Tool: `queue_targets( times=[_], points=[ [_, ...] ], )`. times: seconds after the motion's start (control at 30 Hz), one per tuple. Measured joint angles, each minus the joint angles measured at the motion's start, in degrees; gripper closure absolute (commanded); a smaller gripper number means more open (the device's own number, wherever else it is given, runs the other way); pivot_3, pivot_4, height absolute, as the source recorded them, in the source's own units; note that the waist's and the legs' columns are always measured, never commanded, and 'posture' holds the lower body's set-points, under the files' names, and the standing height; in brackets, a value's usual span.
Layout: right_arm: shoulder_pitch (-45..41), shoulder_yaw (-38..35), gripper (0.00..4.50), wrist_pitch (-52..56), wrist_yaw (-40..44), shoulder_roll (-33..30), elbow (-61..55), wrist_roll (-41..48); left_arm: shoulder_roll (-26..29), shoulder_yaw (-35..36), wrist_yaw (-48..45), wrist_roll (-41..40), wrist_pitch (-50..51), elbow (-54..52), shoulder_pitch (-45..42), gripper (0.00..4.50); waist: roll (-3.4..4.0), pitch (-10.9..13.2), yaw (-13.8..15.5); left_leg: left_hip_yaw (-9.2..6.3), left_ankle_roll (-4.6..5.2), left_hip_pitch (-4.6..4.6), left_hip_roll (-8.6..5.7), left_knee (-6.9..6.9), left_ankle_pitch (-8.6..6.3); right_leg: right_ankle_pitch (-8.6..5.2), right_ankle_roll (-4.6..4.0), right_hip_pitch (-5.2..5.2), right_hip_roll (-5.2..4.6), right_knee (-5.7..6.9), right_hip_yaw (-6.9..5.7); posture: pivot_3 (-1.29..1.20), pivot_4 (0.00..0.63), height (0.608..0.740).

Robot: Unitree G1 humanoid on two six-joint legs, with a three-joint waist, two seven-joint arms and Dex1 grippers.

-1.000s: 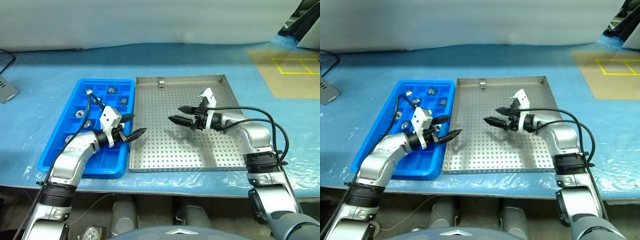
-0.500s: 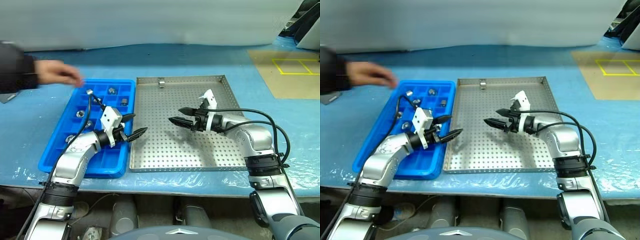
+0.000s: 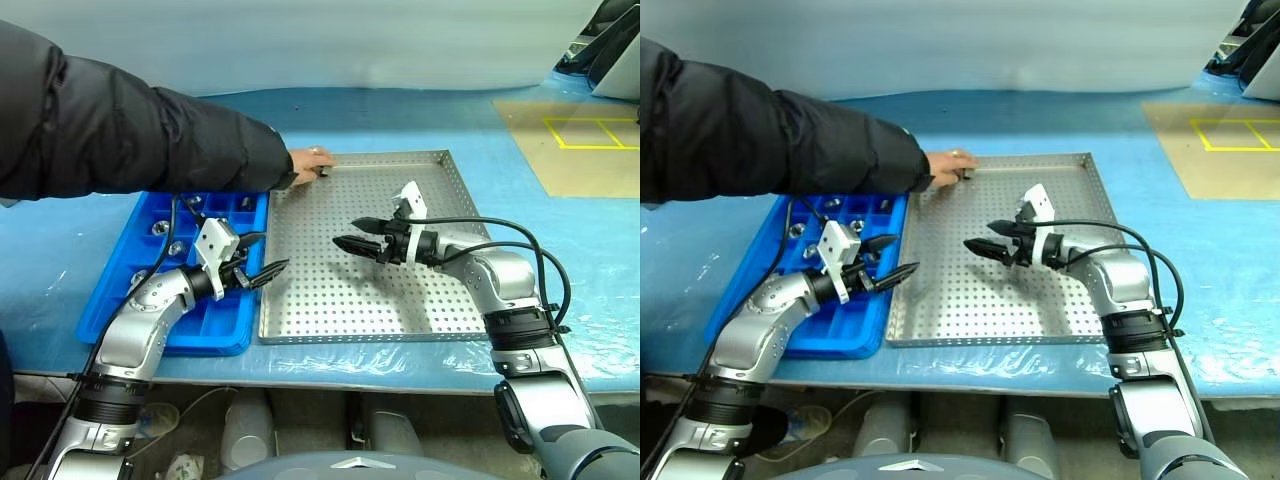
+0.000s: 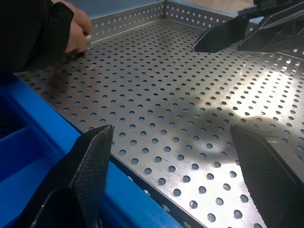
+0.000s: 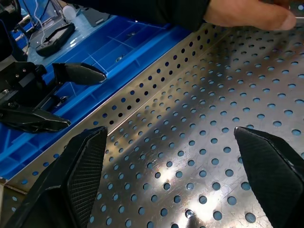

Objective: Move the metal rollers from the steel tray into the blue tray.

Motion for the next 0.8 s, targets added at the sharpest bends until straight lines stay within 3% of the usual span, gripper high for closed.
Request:
queue_targets(
  times=[0.53, 0.8],
  points=[
    [0.00, 0.14, 0.04, -1.07, -0.38, 0.18, 0.11, -0.64, -0.13, 0.09, -0.50, 1.18, -4.84, 3.78, -0.43, 0.35, 0.01, -0.01, 0.00, 0.00, 0.00, 0.05, 0.00, 0.02, 0.00, 0.00, 0.00, 0.03, 0.00, 0.04, 0.01, 0.06, 0.150, 0.740],
    [0.00, 0.56, 0.04, -1.09, -1.02, 0.41, 0.12, -1.04, -0.17, 0.47, 0.80, 1.15, -4.37, 0.86, 2.18, 0.35, 0.01, -0.01, -0.02, 0.00, 0.00, 0.04, 0.00, 0.01, 0.00, 0.00, 0.00, 0.03, 0.00, 0.03, 0.02, 0.06, 0.150, 0.740]
  ],
)
